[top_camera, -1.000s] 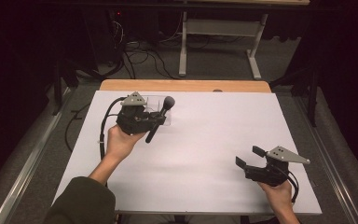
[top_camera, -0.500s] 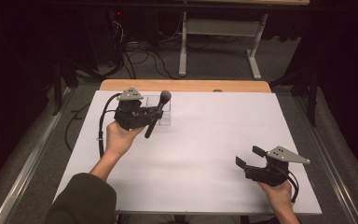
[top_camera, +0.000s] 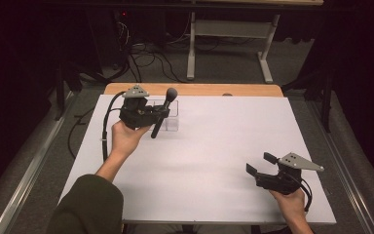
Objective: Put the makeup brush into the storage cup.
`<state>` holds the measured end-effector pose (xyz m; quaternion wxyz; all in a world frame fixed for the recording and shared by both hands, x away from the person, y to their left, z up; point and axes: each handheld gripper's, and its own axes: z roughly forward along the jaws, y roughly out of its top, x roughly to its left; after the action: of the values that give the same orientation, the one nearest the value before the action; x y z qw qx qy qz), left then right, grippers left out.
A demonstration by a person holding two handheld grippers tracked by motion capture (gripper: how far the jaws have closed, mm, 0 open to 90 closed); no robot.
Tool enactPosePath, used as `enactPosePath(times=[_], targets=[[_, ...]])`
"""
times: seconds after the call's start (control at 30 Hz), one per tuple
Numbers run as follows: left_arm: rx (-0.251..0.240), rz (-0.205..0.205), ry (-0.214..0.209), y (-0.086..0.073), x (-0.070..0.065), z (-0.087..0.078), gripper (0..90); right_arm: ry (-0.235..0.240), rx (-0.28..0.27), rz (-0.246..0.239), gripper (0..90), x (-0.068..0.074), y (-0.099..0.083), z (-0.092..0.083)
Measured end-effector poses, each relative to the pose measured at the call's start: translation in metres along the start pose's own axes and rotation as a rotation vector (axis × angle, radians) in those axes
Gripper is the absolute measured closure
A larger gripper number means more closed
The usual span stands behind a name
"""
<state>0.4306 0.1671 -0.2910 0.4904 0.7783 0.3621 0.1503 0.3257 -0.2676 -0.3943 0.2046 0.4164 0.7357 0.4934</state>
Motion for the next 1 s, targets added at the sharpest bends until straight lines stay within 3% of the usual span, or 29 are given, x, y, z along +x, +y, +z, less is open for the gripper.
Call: enactPosePath(times=[0.5,0.73,1.0], targets=[[-0.005,-0.001,0.039,0.005,0.008,0.010,70.6,-0.001,0.002,-0.004,18.8,0.000,0.000,0.000],[-0.021,-0.025,0.043,0.007,0.011,0.015,70.6,-0.001,0.002,-0.004,18.8,0.000,0.000,0.001],[-0.013,-0.010,0.064,0.010,0.013,0.021,70.6,0.000,0.006,-0.005,18.7,-0.001,0.000,0.001]])
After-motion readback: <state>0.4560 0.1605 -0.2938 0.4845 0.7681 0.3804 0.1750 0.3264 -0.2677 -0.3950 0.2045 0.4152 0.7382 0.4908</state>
